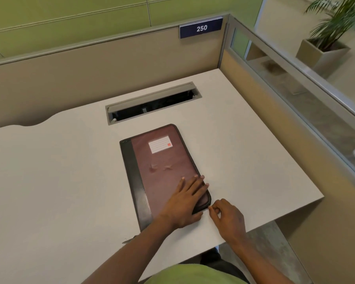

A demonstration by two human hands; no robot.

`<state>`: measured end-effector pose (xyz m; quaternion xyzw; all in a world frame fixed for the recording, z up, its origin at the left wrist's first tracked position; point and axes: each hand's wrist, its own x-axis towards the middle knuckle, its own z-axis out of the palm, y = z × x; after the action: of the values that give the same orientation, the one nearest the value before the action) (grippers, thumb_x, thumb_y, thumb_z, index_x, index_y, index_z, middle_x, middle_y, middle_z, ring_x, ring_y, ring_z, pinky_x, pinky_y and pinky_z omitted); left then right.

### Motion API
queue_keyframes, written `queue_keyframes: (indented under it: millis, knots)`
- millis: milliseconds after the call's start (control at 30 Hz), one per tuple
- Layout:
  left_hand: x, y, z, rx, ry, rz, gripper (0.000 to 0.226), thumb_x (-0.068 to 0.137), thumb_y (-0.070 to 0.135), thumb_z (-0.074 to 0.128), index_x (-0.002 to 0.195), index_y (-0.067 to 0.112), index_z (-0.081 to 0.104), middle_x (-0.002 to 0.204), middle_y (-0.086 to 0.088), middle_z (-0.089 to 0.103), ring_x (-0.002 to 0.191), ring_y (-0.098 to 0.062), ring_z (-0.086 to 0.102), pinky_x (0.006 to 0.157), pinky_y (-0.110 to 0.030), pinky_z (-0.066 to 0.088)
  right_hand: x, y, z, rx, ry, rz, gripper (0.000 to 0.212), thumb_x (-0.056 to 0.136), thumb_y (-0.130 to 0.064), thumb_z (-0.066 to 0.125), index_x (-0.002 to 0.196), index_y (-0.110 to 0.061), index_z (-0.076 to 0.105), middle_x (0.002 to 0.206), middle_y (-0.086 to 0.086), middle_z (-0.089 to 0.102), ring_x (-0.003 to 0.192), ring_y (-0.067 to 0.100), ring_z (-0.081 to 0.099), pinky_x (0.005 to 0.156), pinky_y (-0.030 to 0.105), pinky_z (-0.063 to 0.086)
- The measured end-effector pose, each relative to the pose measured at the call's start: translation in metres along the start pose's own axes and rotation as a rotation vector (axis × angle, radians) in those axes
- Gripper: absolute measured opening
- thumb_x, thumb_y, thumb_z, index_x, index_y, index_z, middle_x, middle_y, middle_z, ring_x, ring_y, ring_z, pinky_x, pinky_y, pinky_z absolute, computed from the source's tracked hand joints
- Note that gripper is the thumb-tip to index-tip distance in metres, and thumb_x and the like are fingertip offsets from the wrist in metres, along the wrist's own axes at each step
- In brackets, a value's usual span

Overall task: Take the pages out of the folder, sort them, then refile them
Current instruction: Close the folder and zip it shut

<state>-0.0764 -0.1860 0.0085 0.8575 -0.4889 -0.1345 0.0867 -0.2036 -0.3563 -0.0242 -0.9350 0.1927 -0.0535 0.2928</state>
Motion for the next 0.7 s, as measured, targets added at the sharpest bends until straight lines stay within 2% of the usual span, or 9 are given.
queue_keyframes:
  millis: [133,233,333,433,567,700]
  knots:
    - [0.023,-0.004,-0.007,0.006,-0.065,0.076,0.079,0.092,0.055,0.057,0.161,0.021,0.035,0.175,-0.001,0.012,0.162,-0.019,-0.004,0.131,-0.051,-0.004,0.000,0.003,-0.002,-0.017,-0.050,-0.013,0.022,0.094,-0.034,0.069,0.075,-0.032,0.057,0.072,-0.017,0.052,0.062,0.001,0.051,0.056,0.013,0.035]
    - [0.032,-0.006,-0.008,0.045,-0.086,0.147,0.074,0.091,0.056,0.059,0.154,0.020,0.044,0.169,-0.004,0.030,0.161,-0.022,0.009,0.131,-0.051,-0.001,0.003,0.006,-0.002,-0.019,-0.068,-0.016,0.023,0.093,-0.036,0.069,0.075,-0.034,0.056,0.072,-0.017,0.052,0.063,0.002,0.052,0.056,0.010,0.032]
    - [0.036,-0.007,-0.010,0.083,-0.078,0.186,0.068,0.091,0.057,0.060,0.147,0.020,0.049,0.155,-0.004,0.046,0.156,-0.023,0.024,0.130,-0.047,-0.006,0.006,0.011,-0.002,-0.016,-0.061,-0.061,0.026,0.092,-0.033,0.071,0.073,-0.033,0.053,0.070,-0.017,0.049,0.060,0.003,0.049,0.055,0.014,0.035]
    - [0.037,-0.007,-0.013,0.103,-0.051,0.198,0.063,0.090,0.057,0.061,0.141,0.021,0.051,0.148,-0.004,0.049,0.149,-0.023,0.033,0.130,-0.048,-0.004,0.011,0.015,-0.003,-0.024,-0.028,-0.123,0.031,0.090,-0.027,0.072,0.072,-0.032,0.048,0.068,-0.017,0.046,0.061,0.005,0.044,0.061,0.023,0.039]
    - [0.035,-0.006,-0.017,0.124,-0.029,0.199,0.060,0.090,0.056,0.061,0.138,0.021,0.053,0.144,-0.005,0.050,0.143,-0.023,0.038,0.130,-0.052,0.004,0.022,0.017,-0.006,-0.008,-0.010,-0.148,0.022,0.092,-0.034,0.060,0.073,-0.031,0.049,0.070,-0.017,0.046,0.066,0.005,0.045,0.068,0.026,0.039]
    - [0.033,-0.005,-0.015,0.130,-0.048,0.175,0.061,0.091,0.054,0.061,0.141,0.020,0.050,0.146,-0.006,0.048,0.144,-0.025,0.037,0.130,-0.051,0.008,0.037,0.023,-0.006,-0.009,-0.030,-0.125,0.026,0.091,-0.026,0.072,0.075,-0.031,0.052,0.072,-0.018,0.047,0.068,0.005,0.046,0.069,0.027,0.040]
